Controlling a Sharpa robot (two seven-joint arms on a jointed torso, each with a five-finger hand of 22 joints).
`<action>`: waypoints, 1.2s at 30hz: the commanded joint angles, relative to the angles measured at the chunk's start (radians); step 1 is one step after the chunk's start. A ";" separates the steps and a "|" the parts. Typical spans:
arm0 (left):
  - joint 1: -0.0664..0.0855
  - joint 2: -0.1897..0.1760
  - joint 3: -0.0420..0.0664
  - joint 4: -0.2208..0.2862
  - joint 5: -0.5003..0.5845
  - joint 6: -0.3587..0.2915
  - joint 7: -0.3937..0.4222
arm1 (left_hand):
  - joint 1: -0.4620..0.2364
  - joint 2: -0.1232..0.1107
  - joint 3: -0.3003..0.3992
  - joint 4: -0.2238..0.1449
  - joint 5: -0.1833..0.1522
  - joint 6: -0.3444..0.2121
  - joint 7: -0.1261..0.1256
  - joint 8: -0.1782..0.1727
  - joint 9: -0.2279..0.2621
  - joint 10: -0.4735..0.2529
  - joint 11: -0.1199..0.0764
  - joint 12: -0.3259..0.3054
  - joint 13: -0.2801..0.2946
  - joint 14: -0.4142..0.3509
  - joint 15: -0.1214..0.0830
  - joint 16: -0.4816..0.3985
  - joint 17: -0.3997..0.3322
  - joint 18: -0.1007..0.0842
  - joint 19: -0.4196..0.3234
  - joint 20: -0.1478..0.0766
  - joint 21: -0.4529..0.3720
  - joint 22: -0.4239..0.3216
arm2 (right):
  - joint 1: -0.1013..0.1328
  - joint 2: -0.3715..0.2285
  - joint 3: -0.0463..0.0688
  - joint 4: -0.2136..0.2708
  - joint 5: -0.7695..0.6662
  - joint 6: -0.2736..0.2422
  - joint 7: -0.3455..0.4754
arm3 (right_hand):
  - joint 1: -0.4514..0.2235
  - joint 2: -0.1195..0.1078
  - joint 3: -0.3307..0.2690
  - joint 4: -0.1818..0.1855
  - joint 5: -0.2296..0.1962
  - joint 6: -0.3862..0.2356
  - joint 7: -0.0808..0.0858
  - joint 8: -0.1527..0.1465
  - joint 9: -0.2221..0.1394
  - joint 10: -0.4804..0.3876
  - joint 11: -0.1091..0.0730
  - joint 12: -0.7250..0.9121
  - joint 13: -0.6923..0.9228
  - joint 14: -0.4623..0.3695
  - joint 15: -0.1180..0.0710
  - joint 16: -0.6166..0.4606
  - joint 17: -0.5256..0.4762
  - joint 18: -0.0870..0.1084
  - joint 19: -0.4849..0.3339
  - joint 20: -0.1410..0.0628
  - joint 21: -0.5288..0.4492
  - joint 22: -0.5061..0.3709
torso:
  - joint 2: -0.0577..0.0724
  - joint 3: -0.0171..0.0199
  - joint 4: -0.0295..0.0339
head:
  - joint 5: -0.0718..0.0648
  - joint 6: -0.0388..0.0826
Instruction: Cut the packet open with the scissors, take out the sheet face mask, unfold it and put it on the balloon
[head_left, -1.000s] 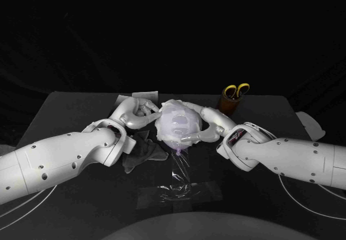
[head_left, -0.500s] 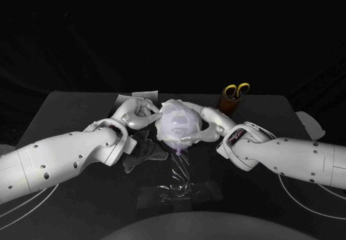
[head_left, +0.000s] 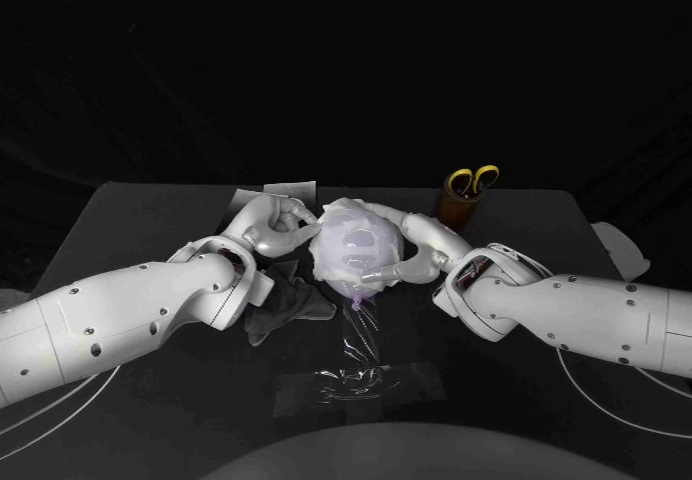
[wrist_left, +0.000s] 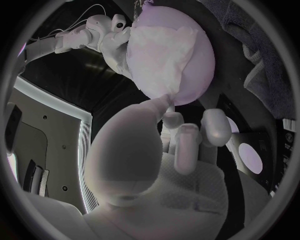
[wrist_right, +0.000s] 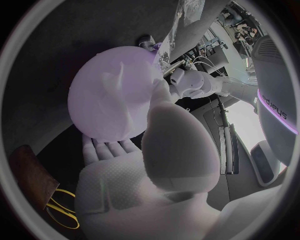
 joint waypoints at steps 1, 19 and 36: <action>0.000 0.002 0.001 -0.001 0.017 -0.026 -0.001 | 0.005 0.017 0.007 -0.001 0.004 -0.006 0.001 0.006 0.009 0.016 -0.008 0.004 0.004 0.050 -0.004 0.005 0.068 -0.008 0.005 -0.002 0.005 0.002 | -0.007 0.001 -0.005 0.001 -0.004 0.047 -0.013 | 0.002 0.011 0.006 0.002 -0.004 0.006 0.152 0.003 0.001 0.003 0.001 0.006 0.001 -0.006 0.001 -0.001 -0.001 -0.014 0.007 -0.001 0.003 0.000 | 0.000 -0.0006 0.0006 | -0.001 0.000; 0.000 -0.002 0.001 -0.012 0.026 -0.058 -0.036 | -0.035 0.008 0.096 -0.009 0.004 -0.021 0.003 0.030 0.031 0.026 -0.007 0.001 0.015 0.053 -0.004 0.005 0.071 -0.010 0.011 -0.004 0.016 0.013 | -0.007 0.001 -0.005 0.001 -0.004 0.046 -0.014 | 0.002 0.011 0.006 0.002 -0.004 0.006 0.152 0.003 0.001 0.003 0.001 0.006 0.001 -0.006 0.001 -0.001 -0.001 -0.014 0.007 -0.001 0.003 0.000 | 0.000 -0.0006 0.0002 | 0.000 0.002; 0.000 -0.008 0.001 -0.026 0.027 -0.039 -0.085 | -0.068 -0.010 0.170 -0.019 0.004 -0.039 0.009 0.038 0.042 -0.008 -0.002 -0.030 -0.028 0.052 0.000 0.004 0.069 -0.009 0.006 -0.002 0.014 0.010 | -0.007 0.000 -0.005 0.001 -0.004 0.045 -0.015 | 0.002 0.011 0.006 0.002 -0.004 0.006 0.152 0.003 0.001 0.003 0.001 0.006 0.001 -0.006 0.001 -0.001 -0.001 -0.014 0.007 -0.001 0.003 0.000 | 0.000 -0.0004 0.0005 | -0.001 0.000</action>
